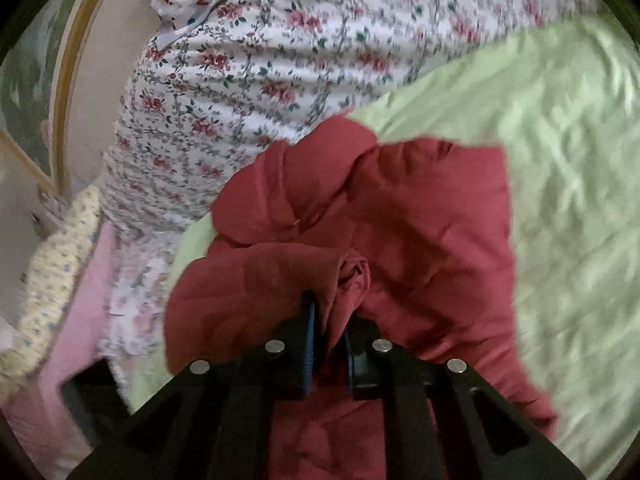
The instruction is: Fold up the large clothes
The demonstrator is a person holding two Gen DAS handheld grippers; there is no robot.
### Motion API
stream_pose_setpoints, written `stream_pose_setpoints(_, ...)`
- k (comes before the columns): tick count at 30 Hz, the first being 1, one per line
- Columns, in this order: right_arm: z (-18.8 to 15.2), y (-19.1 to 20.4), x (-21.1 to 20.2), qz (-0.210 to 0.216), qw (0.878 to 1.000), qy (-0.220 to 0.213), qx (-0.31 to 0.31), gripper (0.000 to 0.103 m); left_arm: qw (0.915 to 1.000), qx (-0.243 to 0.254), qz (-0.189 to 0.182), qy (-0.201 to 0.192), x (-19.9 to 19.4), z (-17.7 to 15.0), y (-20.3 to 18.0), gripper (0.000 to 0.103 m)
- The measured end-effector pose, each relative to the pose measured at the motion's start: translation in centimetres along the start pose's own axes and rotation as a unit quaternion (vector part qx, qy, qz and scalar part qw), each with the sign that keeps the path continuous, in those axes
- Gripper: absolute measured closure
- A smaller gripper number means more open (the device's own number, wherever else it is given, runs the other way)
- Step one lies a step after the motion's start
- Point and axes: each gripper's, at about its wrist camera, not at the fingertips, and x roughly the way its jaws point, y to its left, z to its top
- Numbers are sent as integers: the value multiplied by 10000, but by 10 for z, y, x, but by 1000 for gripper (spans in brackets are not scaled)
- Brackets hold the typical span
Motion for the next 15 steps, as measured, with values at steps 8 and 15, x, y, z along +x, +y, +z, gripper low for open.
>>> stream_pose_setpoints(8,-7,-18,18,-395,9991,96,-111,93,9962,-405,738,-242,-17,33,59,83)
stream_pose_setpoints(15,-7,-10,15,-555,9980,82,-290,84,9923,-980,735,192,20,28,108,83)
